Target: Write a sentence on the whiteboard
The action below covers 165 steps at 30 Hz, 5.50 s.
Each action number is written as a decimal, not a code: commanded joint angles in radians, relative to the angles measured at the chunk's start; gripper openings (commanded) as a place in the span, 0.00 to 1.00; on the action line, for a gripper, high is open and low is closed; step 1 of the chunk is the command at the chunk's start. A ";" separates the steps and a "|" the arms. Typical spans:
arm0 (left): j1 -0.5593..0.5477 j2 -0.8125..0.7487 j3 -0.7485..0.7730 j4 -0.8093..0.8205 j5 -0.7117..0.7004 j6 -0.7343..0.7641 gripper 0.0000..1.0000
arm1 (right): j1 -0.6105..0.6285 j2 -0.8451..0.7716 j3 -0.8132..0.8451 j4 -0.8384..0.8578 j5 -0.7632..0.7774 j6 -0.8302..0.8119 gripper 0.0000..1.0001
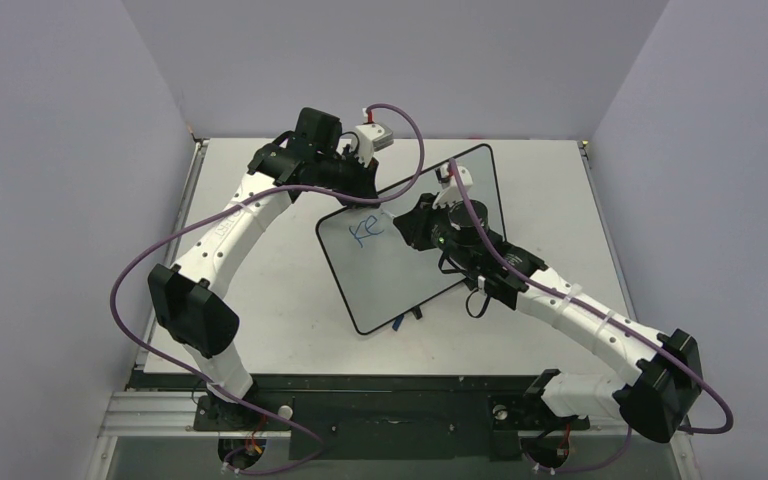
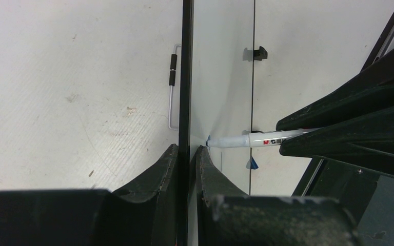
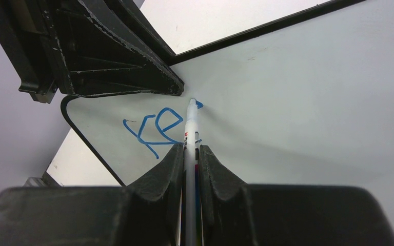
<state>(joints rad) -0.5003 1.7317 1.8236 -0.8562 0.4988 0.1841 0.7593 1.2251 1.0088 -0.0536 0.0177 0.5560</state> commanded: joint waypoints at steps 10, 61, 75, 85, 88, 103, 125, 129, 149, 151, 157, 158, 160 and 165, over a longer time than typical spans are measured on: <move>-0.007 -0.044 -0.001 0.018 -0.102 0.048 0.00 | 0.017 0.020 -0.005 0.038 -0.005 0.001 0.00; -0.011 -0.053 -0.007 0.039 -0.120 0.037 0.00 | 0.001 -0.042 0.078 -0.046 0.085 -0.065 0.00; -0.012 -0.070 -0.013 0.043 -0.122 0.036 0.00 | -0.007 0.000 0.063 -0.044 0.080 -0.060 0.00; -0.012 -0.071 -0.014 0.048 -0.124 0.034 0.00 | -0.008 -0.001 0.031 -0.059 0.088 -0.065 0.00; -0.012 -0.072 -0.016 0.052 -0.126 0.034 0.00 | -0.006 -0.006 0.014 -0.061 0.089 -0.062 0.00; -0.012 -0.077 -0.019 0.063 -0.128 0.032 0.00 | 0.003 -0.079 -0.095 -0.103 0.086 -0.051 0.00; -0.012 -0.097 -0.024 0.063 -0.134 0.038 0.00 | 0.028 -0.052 0.133 -0.123 0.119 -0.048 0.00; -0.012 -0.098 -0.024 0.063 -0.135 0.039 0.00 | 0.025 -0.021 0.146 -0.113 0.118 -0.046 0.00; -0.012 -0.099 -0.028 0.066 -0.134 0.038 0.00 | 0.015 0.004 0.093 -0.087 0.119 -0.030 0.00; -0.012 -0.101 -0.028 0.067 -0.133 0.036 0.00 | 0.010 0.005 0.088 -0.088 0.121 -0.029 0.00; -0.012 -0.104 -0.031 0.069 -0.131 0.035 0.00 | -0.002 -0.002 0.071 -0.087 0.128 -0.028 0.00; -0.012 -0.104 -0.031 0.069 -0.131 0.035 0.00 | -0.005 -0.006 0.065 -0.088 0.130 -0.028 0.00; -0.012 -0.106 -0.031 0.069 -0.132 0.035 0.00 | -0.011 -0.011 0.059 -0.089 0.136 -0.028 0.00; -0.012 -0.107 -0.032 0.069 -0.133 0.034 0.00 | -0.023 -0.021 0.049 -0.096 0.138 -0.028 0.00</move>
<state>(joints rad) -0.5205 1.6833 1.7817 -0.8436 0.4564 0.1616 0.7536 1.2175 1.0775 -0.1654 0.1181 0.5217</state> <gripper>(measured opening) 0.089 0.105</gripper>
